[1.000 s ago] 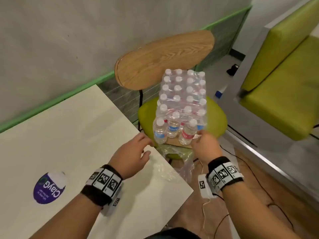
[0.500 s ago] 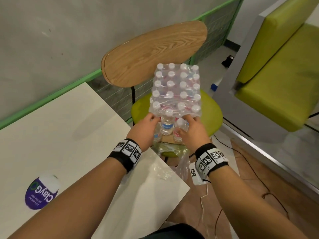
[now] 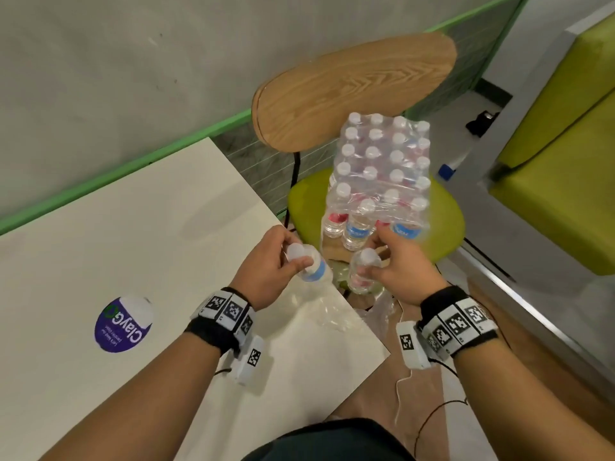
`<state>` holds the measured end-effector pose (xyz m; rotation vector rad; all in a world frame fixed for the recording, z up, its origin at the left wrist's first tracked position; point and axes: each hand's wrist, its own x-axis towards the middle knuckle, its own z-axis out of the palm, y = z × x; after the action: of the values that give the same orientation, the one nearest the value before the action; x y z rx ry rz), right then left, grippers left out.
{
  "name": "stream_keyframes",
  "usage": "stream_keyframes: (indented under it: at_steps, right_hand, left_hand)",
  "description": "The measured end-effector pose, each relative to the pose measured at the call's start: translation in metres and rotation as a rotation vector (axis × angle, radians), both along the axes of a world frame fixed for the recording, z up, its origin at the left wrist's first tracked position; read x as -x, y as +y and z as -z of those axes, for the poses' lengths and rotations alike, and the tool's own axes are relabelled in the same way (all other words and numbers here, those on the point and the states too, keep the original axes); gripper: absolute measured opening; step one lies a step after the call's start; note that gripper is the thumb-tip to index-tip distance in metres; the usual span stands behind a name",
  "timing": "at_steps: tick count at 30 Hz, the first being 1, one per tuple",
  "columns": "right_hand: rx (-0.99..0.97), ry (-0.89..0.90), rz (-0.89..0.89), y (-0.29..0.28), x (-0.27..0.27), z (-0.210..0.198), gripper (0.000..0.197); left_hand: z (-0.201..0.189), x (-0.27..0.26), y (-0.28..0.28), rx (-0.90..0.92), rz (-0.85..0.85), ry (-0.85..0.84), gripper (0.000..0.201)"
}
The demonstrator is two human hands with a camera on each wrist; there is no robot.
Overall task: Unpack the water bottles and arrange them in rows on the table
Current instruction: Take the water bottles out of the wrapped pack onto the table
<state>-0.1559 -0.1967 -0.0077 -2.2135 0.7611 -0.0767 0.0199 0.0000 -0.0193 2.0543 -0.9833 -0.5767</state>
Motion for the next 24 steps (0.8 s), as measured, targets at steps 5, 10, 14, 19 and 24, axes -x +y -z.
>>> stream_keyframes:
  at_steps: [5, 10, 14, 19, 24]
  right_hand:
    - [0.044, 0.098, -0.222, 0.054, -0.029, -0.019, 0.038]
    - [-0.020, 0.153, -0.451, 0.127, -0.070, -0.010, 0.037]
    - [-0.038, 0.141, -0.545, 0.180, -0.103, 0.001, 0.033]
    - [-0.002, 0.134, -0.547, 0.221, -0.142, 0.002, 0.029]
    - [0.014, 0.100, -0.604, 0.255, -0.177, 0.006, 0.037]
  left_hand:
    - [0.000, -0.015, 0.073, 0.000, -0.131, -0.152, 0.036]
    - [0.013, -0.025, 0.153, -0.107, -0.395, 0.051, 0.032]
    - [0.013, -0.035, 0.196, -0.057, -0.607, 0.093, 0.024]
    - [0.011, -0.042, 0.236, -0.031, -0.726, 0.117, 0.025]
    - [0.015, -0.045, 0.276, -0.036, -0.804, 0.097, 0.029]
